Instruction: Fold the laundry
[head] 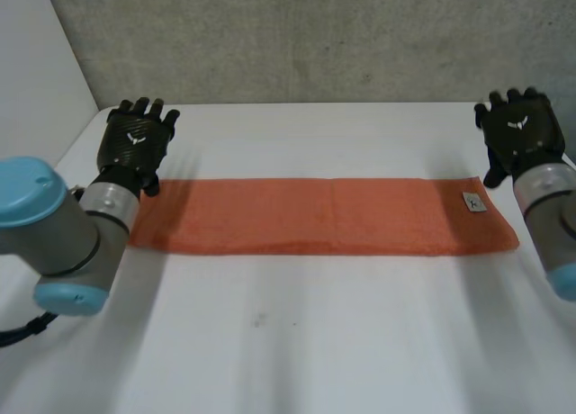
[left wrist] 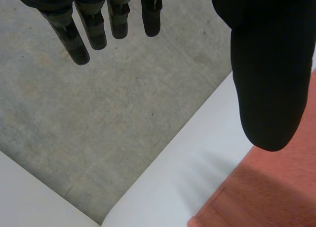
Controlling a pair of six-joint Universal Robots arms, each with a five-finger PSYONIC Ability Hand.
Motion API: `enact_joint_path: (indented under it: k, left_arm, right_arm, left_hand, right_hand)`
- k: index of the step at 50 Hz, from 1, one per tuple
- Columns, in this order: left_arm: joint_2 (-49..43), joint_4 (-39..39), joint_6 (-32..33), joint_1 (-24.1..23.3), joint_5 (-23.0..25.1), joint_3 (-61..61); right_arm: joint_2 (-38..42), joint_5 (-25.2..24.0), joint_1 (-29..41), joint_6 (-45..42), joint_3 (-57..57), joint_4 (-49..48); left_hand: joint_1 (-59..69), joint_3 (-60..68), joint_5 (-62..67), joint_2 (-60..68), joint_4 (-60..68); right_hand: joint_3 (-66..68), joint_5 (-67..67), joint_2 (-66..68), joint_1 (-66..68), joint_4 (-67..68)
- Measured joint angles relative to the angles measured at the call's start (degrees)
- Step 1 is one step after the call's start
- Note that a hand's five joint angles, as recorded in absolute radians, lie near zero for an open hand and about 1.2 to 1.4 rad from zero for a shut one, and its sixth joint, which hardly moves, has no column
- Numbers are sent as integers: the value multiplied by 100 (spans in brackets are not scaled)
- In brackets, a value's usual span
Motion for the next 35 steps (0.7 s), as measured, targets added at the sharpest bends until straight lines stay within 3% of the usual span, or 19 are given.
enact_joint_path:
  k: [6, 12, 13, 18, 35]
  left_arm:
    - [653, -41, -495, 25, 5, -698]
    - [1154, -96, -1511, 95, 13, -1228]
    - [1188, -100, -1642, 108, 15, -1274]
    - [1241, -109, -2064, 155, 26, -1423]
    - [1171, -100, -2091, 184, 30, -1476]
  right_arm:
    - [-372, -597, -378, 212, 358, 1222]
    - [-438, -1019, -779, 299, 571, 2081]
    - [-433, -1061, -842, 297, 608, 2136]
    - [-361, -1213, -1104, 271, 743, 2130]
    - [527, -1700, -1670, 209, 713, 1188]
  left_hand:
    - [0, 0, 0, 0, 0]
    - [0, 0, 0, 0, -3]
    - [0, 0, 0, -4, -9]
    - [0, 0, 0, -4, -9]
    - [0, 0, 0, -7, -7]
  right_hand:
    - [27, 1, 18, 0, 12]
    - [316, 145, 173, 21, 159]
    - [799, 590, 720, 443, 661]
    - [1496, 1209, 1420, 1102, 1398]
    - [2766, 2395, 2726, 2191, 2643]
